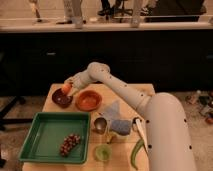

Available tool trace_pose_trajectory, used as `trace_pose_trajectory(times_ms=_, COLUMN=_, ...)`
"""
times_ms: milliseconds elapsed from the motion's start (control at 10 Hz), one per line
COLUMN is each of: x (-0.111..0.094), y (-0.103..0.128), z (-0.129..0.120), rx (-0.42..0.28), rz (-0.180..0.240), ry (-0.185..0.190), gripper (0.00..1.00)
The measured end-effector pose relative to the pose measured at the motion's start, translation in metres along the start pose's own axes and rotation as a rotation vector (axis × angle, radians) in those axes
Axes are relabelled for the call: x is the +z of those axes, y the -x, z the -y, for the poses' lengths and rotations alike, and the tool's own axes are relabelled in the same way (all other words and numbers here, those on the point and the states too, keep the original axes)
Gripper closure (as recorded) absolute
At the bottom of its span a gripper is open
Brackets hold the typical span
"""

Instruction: Place apple in purple bowl

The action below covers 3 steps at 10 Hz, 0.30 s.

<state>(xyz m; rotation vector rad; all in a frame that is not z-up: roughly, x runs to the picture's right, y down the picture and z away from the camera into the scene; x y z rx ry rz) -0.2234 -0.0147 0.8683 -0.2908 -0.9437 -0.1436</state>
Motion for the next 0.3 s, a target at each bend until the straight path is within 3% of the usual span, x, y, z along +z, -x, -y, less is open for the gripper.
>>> trace_pose_trajectory(times_ms=300, x=0.0052, y=-0.0013, z=0.0051, rx=0.003, rz=0.004, ry=-0.022, gripper=1.0)
